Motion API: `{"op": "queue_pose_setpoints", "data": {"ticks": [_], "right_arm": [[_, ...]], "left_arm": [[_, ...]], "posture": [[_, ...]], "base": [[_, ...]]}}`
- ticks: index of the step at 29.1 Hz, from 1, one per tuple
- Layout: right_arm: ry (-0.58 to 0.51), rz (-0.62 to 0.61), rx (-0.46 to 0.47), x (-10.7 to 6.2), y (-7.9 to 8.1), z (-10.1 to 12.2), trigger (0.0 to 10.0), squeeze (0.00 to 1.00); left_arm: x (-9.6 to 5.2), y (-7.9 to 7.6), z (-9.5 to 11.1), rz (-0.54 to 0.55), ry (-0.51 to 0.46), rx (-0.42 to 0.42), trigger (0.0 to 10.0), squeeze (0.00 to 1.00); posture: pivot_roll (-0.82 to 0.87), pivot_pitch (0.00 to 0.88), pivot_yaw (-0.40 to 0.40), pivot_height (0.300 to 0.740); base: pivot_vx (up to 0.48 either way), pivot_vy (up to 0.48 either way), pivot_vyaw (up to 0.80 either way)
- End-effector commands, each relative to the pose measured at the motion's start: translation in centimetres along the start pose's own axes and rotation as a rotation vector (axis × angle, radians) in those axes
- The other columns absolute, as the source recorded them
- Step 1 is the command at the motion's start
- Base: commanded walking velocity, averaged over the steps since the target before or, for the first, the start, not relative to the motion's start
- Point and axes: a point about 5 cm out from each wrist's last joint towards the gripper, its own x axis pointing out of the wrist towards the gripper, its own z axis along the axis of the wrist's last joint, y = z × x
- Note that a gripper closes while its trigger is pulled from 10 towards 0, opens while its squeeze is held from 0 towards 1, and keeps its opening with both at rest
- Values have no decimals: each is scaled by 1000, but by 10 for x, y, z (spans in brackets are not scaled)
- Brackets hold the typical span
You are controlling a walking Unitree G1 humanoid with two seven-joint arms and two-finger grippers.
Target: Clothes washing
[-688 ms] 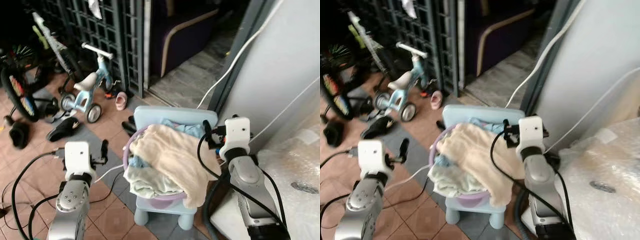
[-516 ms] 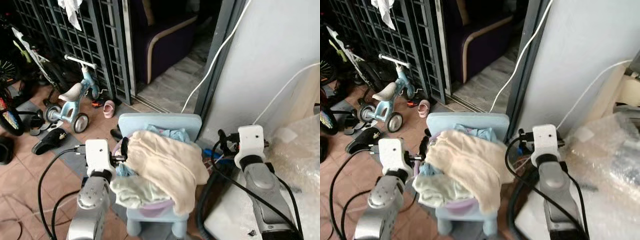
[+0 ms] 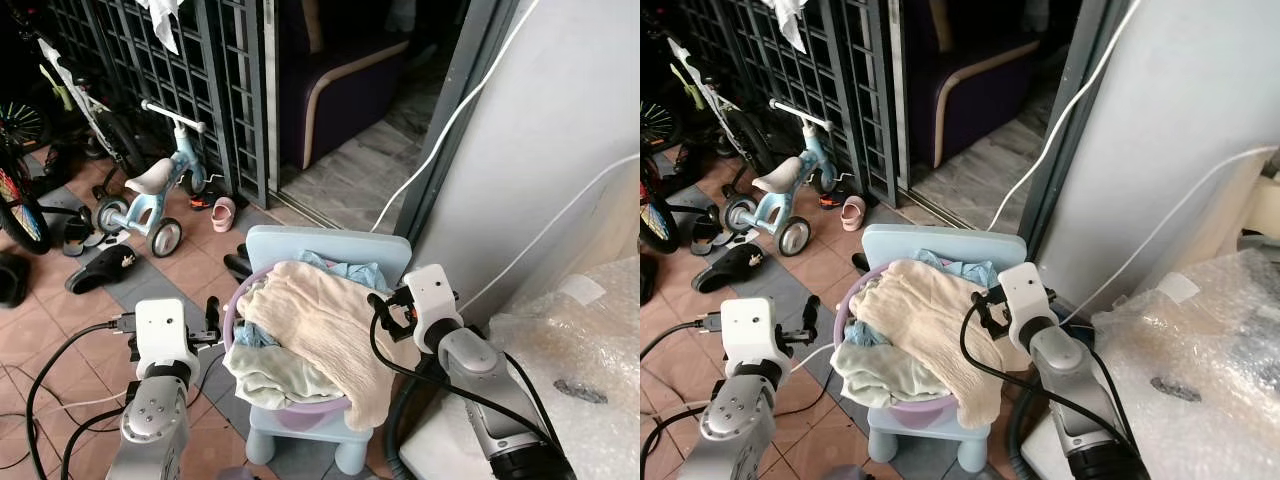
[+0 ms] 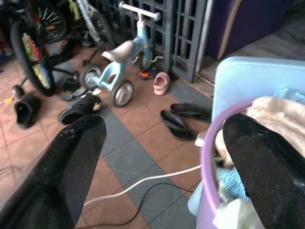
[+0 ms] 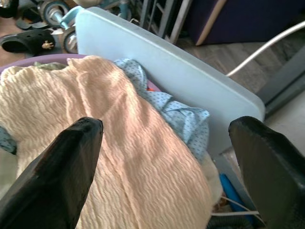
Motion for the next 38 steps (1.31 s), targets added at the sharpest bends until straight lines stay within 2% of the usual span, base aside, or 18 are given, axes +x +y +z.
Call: {"op": "queue_pose_setpoints", "data": {"ticks": [1, 5, 8, 10, 13, 14, 15, 16, 18, 19, 21, 27, 38], "right_arm": [[4, 15, -7, 5, 6, 5, 10000, 0], [42, 33, -54, 16, 10, 4, 10000, 0], [118, -19, -48, 24, 4, -3, 10000, 0], [193, -98, -14, 30, -8, -10, 10000, 0], [241, -138, 26, 32, -14, -16, 10000, 0], [278, -166, 71, 32, -17, -21, 10000, 0], [356, -214, 181, 33, -21, -33, 10000, 0], [392, -232, 236, 32, -21, -38, 10000, 0], [428, -234, 269, 32, -22, -46, 10000, 0], [430, -224, 254, 32, -22, -47, 10000, 0], [437, -204, 270, 34, -20, -47, 0, 0], [464, -166, 255, 40, -15, -49, 0, 0], [442, -137, 277, 43, -11, -46, 0, 0]], "left_arm": [[-5, 4, 2, 7, 4, 13, 10000, 0], [-14, 7, 1, 5, 31, 25, 10000, 0], [-19, 4, 3, -43, 47, 38, 10000, 0], [-19, -1, 8, -80, 46, 36, 10000, 0], [-19, -2, 12, -87, 41, 35, 10000, 0], [-19, -3, 13, -93, 41, 33, 10000, 0], [-21, -5, 14, -102, 45, 31, 10000, 0], [-22, -5, 15, -106, 46, 31, 10000, 0], [-25, -7, 14, -110, 52, 30, 10000, 0], [-26, -7, 14, -112, 54, 29, 10000, 0], [-27, -8, 14, -114, 62, 26, 10000, 0], [-28, -9, 15, -114, 70, 24, 10000, 0], [-26, -7, 16, -102, 68, 35, 10000, 0]], "posture": [[97, 43, -50, 740], [101, 74, -23, 740], [105, 94, -8, 740], [116, 116, -5, 740], [121, 129, -6, 740], [122, 138, -10, 740], [122, 150, -18, 740], [122, 151, -20, 740], [121, 155, -23, 740], [125, 162, -28, 740], [123, 170, -31, 740], [121, 172, -33, 740], [125, 168, -33, 740]], "base": [[0, 0, 800], [0, 0, 800], [0, 0, 533], [0, 0, 0], [0, 0, 0], [0, 0, 0], [0, 0, 0], [0, 0, 0], [0, 0, 0], [0, 0, 0], [0, 0, 0], [0, 0, 0], [0, 0, 0]]}}
